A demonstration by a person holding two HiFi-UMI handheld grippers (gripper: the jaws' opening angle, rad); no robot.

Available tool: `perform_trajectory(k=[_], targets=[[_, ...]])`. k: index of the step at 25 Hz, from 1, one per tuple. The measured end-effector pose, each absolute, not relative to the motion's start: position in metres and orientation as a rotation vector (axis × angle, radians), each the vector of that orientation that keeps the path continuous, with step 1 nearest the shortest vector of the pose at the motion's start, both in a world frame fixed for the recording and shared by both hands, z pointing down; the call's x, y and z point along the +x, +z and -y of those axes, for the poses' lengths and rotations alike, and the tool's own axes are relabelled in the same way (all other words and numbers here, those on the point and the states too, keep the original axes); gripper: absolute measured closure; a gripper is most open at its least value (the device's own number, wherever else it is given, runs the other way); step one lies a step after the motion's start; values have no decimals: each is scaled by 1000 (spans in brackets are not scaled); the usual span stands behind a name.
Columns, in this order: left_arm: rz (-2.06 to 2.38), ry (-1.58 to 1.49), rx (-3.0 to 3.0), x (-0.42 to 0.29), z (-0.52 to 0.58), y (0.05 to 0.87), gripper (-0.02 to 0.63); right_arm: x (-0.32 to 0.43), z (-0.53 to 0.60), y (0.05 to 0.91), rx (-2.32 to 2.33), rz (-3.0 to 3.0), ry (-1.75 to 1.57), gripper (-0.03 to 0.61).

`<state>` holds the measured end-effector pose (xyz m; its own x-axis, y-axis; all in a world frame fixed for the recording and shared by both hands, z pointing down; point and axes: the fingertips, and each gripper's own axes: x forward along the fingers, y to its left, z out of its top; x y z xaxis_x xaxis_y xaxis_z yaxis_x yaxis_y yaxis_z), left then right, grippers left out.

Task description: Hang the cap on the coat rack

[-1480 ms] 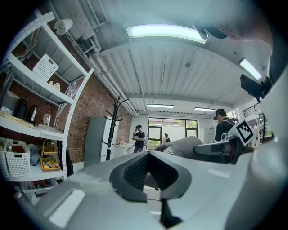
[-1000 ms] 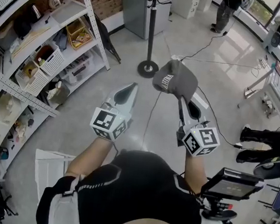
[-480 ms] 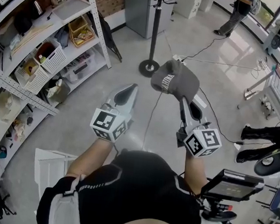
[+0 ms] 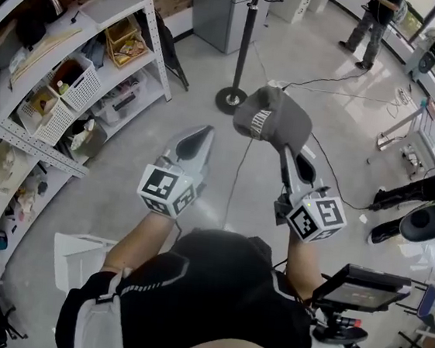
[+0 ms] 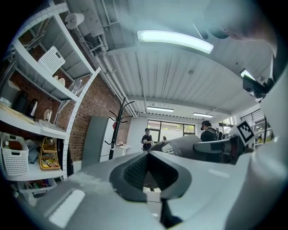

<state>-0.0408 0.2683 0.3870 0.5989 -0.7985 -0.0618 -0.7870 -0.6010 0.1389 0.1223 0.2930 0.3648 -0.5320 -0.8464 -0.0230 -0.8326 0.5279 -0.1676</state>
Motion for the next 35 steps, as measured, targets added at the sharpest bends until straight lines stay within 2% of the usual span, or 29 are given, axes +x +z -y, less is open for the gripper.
perform_trajectory(k=[7,14,35], targets=[[1322,-163,2723,-54,-263,389,612,102,-291,360,-1451,-2663,-206,548],[1391,-148,2697,-46,-230,390,612,112,-253,364,-1378,-2676,-219,548],[1563,-83,2655,39,-99,367,612,211,-107,349,-1204,-2685,-242,548]])
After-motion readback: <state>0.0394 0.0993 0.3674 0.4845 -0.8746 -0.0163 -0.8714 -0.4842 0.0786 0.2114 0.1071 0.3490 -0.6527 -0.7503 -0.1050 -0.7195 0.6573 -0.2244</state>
